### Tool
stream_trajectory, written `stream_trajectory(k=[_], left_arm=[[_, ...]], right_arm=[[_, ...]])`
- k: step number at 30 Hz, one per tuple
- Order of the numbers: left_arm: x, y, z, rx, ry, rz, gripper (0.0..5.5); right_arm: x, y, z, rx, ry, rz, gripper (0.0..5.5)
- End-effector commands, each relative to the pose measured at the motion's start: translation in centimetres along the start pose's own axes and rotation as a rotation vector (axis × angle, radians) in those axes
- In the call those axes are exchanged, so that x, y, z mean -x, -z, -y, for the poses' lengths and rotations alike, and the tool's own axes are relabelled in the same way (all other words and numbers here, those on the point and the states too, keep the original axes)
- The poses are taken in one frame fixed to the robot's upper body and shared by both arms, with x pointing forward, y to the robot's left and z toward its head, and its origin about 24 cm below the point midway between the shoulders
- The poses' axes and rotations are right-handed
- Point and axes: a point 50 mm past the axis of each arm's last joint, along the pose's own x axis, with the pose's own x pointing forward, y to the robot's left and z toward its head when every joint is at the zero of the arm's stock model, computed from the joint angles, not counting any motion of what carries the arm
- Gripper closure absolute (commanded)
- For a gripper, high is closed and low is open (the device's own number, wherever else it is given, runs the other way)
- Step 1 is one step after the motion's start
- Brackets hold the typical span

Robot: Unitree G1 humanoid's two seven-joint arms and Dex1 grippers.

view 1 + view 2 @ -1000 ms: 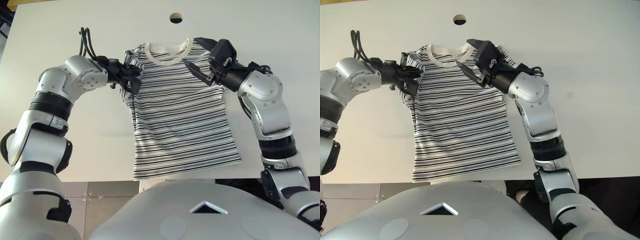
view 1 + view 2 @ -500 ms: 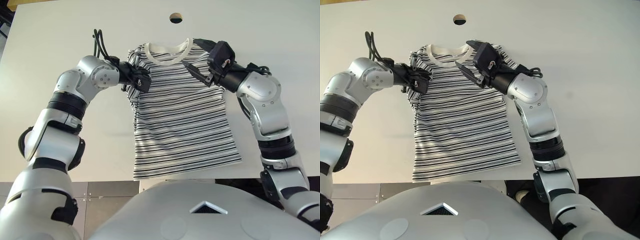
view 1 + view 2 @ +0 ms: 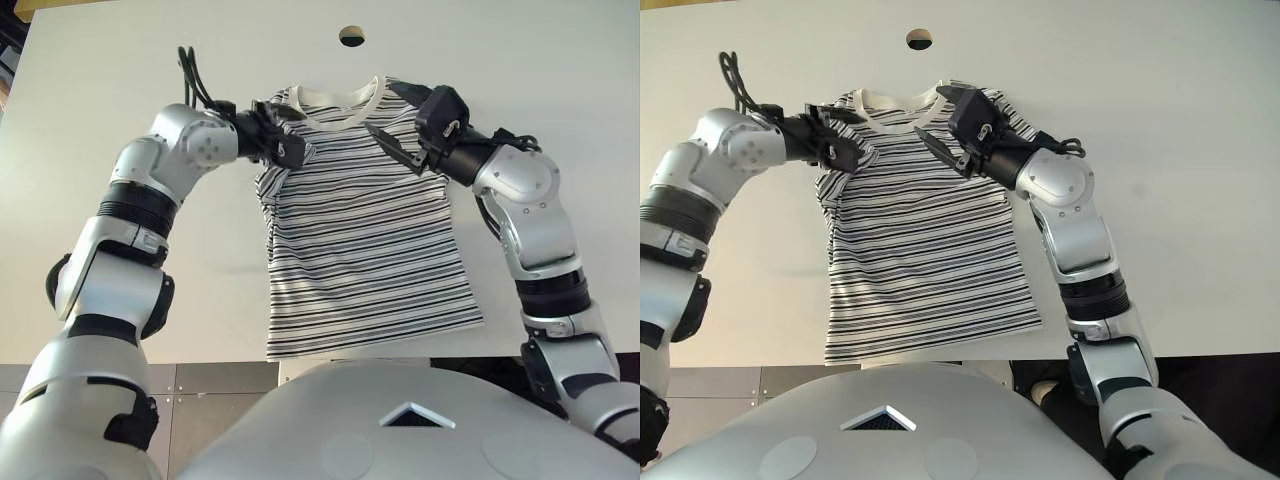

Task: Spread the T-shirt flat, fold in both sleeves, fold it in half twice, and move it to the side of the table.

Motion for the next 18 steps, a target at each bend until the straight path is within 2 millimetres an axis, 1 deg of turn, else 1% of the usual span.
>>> stream_trajectory(k=[1, 4, 6, 8, 9, 11, 13, 14, 16, 17, 18], left_arm=[[1.1, -0.2, -2.9, 0.06, -0.17, 0.034, 2.24], [1.8, -0.1, -4.1, 0.114, -0.279, 0.058, 1.74], [2.6, 0.4, -4.8, 0.13, -0.349, 0.054, 1.74], [3.6, 0.9, -5.3, 0.117, -0.391, 0.032, 1.74], [4.1, 1.2, -5.5, 0.115, -0.41, 0.023, 1.74], [4.9, 1.6, -5.7, 0.096, -0.427, 0.003, 1.74], [5.4, 1.9, -5.7, 0.073, -0.427, -0.01, 1.74], [5.7, 2.0, -5.6, 0.064, -0.426, -0.015, 1.74], [6.0, 2.2, -5.3, 0.057, -0.422, -0.019, 1.74], [6.2, 2.2, -5.0, 0.054, -0.415, -0.02, 1.74], [6.3, 2.3, -4.8, 0.053, -0.41, -0.021, 1.74]], right_arm=[[-0.2, -0.5, 2.6, 0.073, 0.025, -0.01, 2.74], [-0.3, -0.6, 4.4, 0.104, 0.054, -0.022, 2.74], [-0.3, -0.8, 6.0, 0.159, 0.07, -0.042, 2.74], [-0.4, -0.6, 8.0, 0.257, 0.087, -0.097, 2.74], [-0.5, -0.3, 9.1, 0.319, 0.085, -0.136, 2.74], [-0.5, 0.3, 10.3, 0.445, 0.047, -0.201, 2.74], [-0.1, 2.0, 11.3, 0.645, -0.017, -0.328, 2.74], [0.2, 2.8, 11.7, 0.716, -0.049, -0.378, 2.74], [1.0, 4.2, 12.3, 0.737, -0.085, -0.452, 2.74], [1.6, 4.8, 12.5, 0.697, -0.094, -0.477, 2.74], [1.8, 5.0, 12.8, 0.63, -0.08, -0.468, 2.74]])
